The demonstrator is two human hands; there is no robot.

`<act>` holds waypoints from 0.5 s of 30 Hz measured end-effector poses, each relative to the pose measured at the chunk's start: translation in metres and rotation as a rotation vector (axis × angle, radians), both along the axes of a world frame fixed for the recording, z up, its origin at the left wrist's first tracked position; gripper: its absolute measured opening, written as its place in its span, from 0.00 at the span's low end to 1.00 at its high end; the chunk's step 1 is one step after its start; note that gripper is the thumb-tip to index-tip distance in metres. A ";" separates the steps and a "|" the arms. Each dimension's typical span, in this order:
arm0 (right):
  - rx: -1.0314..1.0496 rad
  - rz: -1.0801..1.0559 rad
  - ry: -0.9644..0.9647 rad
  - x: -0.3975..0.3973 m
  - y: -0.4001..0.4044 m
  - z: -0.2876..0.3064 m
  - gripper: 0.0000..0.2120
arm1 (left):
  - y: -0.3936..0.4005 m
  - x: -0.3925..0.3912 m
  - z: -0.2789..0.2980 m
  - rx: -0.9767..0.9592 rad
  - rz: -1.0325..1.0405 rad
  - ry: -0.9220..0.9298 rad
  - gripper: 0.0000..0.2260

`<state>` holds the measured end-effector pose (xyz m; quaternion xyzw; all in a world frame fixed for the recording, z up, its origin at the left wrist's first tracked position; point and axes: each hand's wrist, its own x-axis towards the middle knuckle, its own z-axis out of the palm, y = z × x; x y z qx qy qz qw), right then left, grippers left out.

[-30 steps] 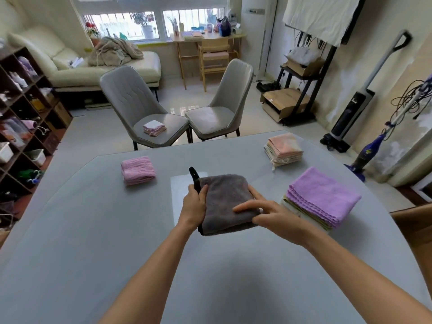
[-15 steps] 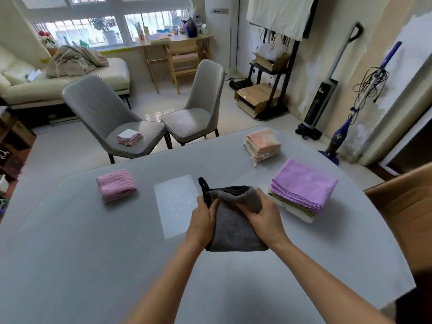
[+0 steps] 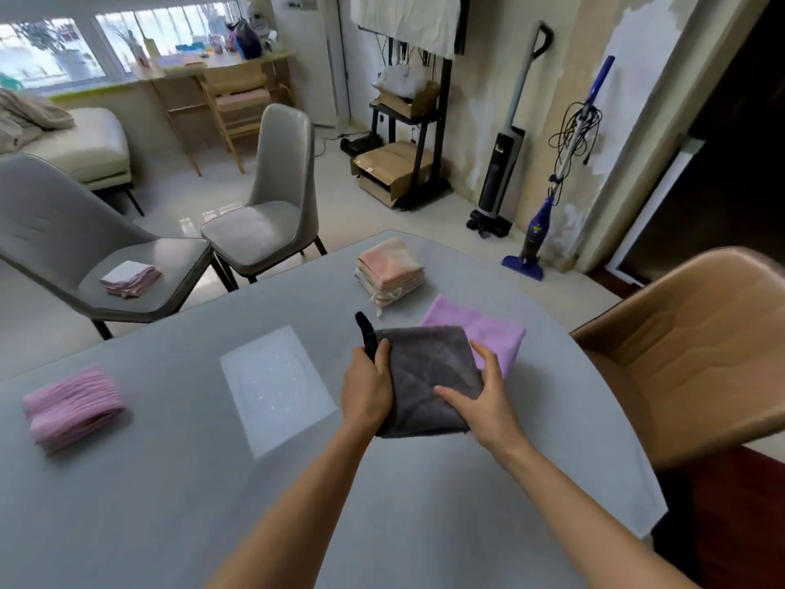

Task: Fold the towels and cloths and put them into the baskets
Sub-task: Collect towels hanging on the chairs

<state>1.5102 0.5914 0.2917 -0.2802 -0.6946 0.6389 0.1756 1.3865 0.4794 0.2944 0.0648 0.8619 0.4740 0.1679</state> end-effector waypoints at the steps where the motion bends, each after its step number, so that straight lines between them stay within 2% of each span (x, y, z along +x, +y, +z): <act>1: 0.018 0.037 0.012 -0.005 0.021 0.007 0.35 | 0.017 0.000 0.003 0.032 0.035 -0.019 0.19; 3: 0.089 0.134 -0.022 -0.018 0.072 0.017 0.31 | 0.051 0.002 0.005 0.137 0.126 -0.110 0.18; 6: 0.229 0.194 -0.135 -0.046 0.147 0.026 0.24 | 0.094 0.008 0.001 0.321 0.250 -0.371 0.15; 8: 0.325 0.255 -0.165 -0.066 0.180 0.023 0.20 | 0.114 0.013 -0.007 0.352 0.291 -0.464 0.12; 11: 0.414 0.376 -0.161 -0.081 0.199 0.008 0.17 | 0.130 0.015 -0.014 0.362 0.367 -0.487 0.12; 15: 0.457 0.401 -0.181 -0.085 0.214 -0.016 0.17 | 0.137 0.008 -0.024 0.316 0.378 -0.501 0.09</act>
